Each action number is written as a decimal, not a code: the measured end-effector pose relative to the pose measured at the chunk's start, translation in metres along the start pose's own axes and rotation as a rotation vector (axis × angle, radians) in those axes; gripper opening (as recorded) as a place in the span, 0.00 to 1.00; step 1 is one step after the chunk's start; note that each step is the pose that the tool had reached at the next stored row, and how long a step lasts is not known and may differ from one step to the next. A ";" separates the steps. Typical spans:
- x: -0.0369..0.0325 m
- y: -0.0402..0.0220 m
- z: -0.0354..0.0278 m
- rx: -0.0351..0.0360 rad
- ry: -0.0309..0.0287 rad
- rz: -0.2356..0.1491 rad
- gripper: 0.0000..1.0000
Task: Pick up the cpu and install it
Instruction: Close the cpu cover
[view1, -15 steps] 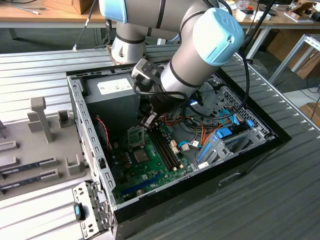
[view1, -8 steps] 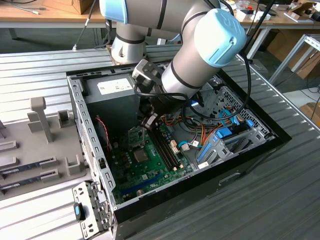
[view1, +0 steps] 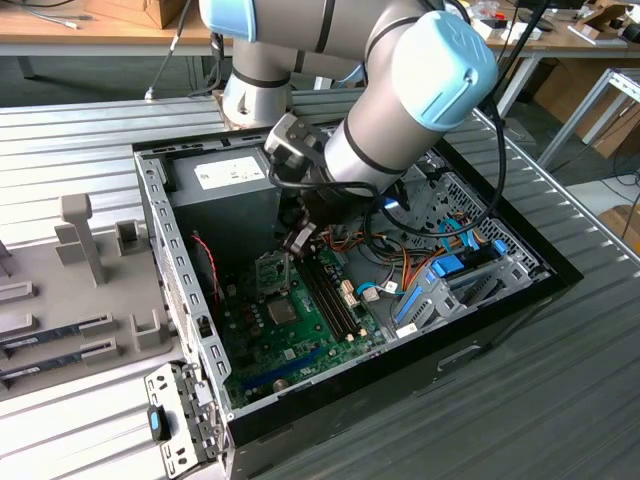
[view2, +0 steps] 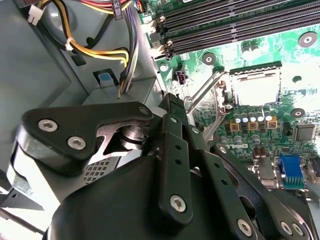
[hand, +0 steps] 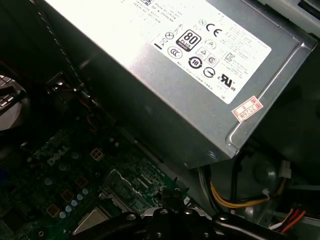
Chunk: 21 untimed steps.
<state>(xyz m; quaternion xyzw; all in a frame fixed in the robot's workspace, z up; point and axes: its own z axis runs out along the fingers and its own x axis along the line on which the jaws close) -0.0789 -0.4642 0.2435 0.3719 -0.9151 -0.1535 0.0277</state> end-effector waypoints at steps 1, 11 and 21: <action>0.0001 0.0000 -0.0005 -0.0007 -0.0006 0.000 0.11; 0.0014 -0.0007 -0.0034 -0.0089 -0.0081 -0.002 0.11; 0.0102 -0.0093 -0.0069 -0.0273 -0.0252 -0.007 0.11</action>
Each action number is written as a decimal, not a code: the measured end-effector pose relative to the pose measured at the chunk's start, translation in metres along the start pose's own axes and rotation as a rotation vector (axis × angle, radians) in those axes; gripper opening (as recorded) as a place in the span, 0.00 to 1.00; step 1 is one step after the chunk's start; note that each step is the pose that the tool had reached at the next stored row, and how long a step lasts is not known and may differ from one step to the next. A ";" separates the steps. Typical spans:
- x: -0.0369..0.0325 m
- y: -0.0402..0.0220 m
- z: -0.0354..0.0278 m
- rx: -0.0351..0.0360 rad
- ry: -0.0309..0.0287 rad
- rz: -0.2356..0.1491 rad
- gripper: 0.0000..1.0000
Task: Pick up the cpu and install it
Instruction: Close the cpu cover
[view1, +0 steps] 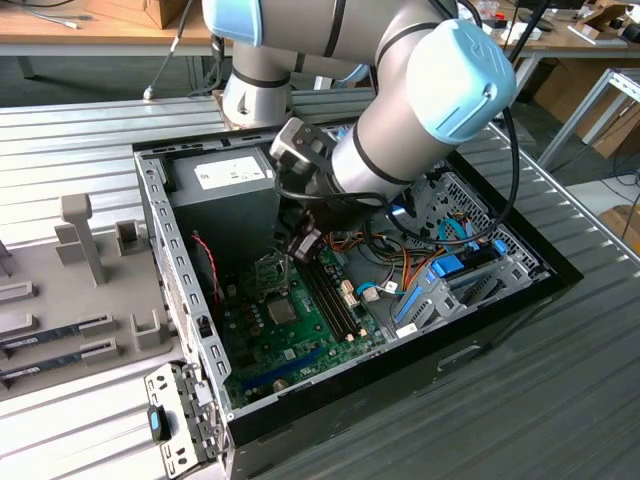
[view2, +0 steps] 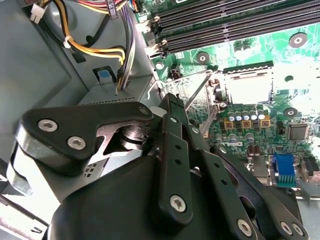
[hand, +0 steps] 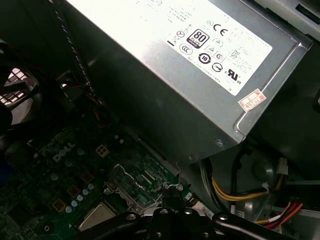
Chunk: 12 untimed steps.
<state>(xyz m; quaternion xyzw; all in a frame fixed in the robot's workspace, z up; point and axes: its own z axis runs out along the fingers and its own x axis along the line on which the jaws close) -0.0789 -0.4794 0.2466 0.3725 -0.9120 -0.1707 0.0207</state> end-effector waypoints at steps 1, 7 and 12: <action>0.0007 -0.0007 -0.0003 -0.0013 -0.0013 0.000 0.11; 0.0061 -0.0059 -0.0026 -0.0076 -0.0071 -0.002 0.11; 0.0105 -0.0101 -0.0045 -0.0112 -0.0104 -0.002 0.11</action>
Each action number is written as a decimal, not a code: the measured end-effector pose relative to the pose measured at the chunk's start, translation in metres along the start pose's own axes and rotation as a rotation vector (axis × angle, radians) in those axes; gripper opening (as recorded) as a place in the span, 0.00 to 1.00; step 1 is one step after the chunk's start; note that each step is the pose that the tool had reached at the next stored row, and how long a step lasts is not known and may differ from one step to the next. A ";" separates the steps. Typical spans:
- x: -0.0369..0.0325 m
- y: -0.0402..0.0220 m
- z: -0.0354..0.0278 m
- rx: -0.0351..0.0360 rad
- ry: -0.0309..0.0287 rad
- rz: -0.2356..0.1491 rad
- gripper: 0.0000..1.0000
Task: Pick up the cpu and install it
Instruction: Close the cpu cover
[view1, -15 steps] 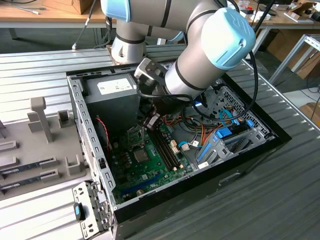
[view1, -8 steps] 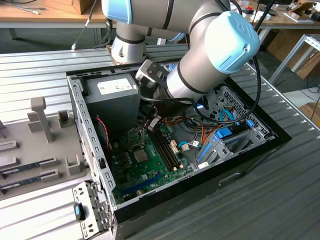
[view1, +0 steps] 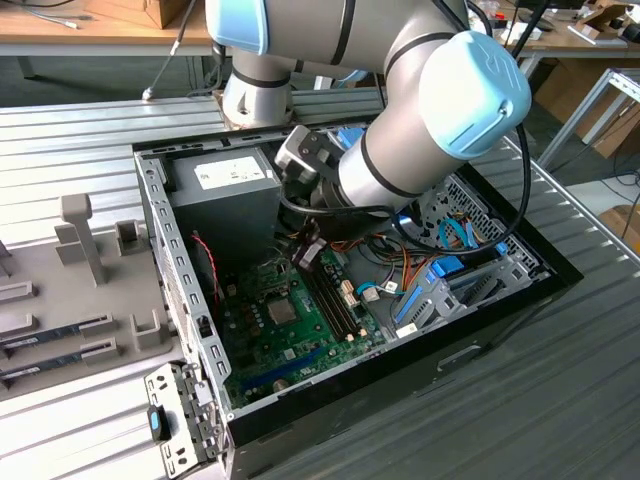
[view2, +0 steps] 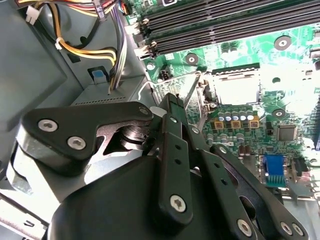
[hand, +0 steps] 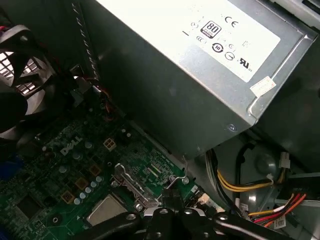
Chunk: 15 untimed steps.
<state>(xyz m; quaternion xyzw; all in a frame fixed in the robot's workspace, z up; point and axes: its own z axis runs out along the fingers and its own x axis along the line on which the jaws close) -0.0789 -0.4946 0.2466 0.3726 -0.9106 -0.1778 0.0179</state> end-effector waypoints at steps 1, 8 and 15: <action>0.0013 -0.0013 -0.0006 -0.0004 -0.0004 0.000 0.11; 0.0097 -0.0093 -0.0044 -0.0014 -0.0012 0.000 0.11; 0.0131 -0.0128 -0.0060 -0.0014 -0.0013 0.000 0.11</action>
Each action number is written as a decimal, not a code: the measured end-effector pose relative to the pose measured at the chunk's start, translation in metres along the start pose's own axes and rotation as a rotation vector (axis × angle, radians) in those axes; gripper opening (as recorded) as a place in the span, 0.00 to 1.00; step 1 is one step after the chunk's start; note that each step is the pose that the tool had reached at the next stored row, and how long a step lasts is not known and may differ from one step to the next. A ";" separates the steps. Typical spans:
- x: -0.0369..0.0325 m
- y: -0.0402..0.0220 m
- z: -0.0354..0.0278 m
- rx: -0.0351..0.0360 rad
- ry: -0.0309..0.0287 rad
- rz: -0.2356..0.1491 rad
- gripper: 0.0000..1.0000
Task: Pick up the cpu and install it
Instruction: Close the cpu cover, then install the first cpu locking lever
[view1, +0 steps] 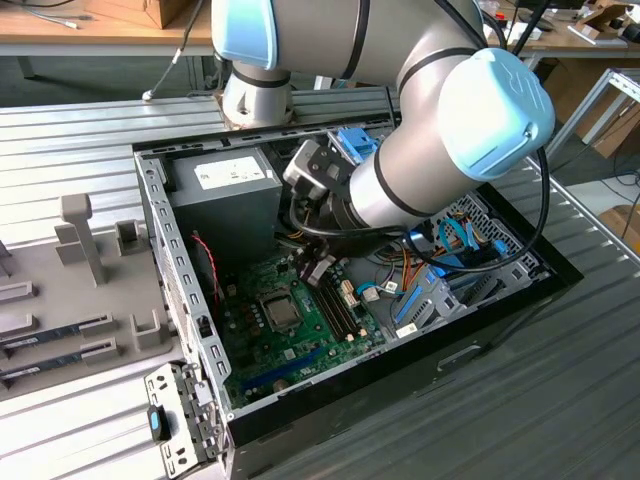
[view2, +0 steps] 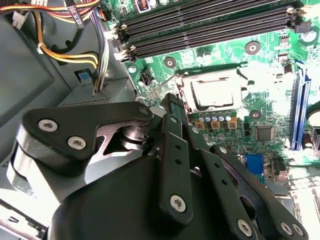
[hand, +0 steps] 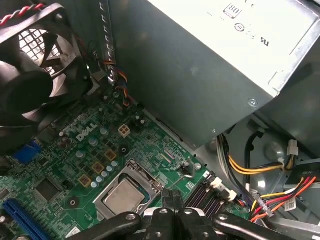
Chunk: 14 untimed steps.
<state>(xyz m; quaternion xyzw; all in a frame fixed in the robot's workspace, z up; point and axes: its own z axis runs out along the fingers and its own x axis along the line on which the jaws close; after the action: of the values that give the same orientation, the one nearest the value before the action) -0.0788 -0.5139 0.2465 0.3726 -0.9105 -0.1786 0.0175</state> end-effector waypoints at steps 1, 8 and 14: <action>-0.0009 0.0008 0.0004 0.0001 0.0000 0.000 0.11; -0.0194 0.0055 0.0051 0.0325 0.0377 0.010 0.11; -0.0364 0.0078 0.0088 0.0995 0.1031 0.027 0.11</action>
<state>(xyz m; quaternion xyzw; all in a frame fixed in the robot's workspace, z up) -0.0592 -0.4811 0.2446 0.3693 -0.9211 -0.1135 0.0482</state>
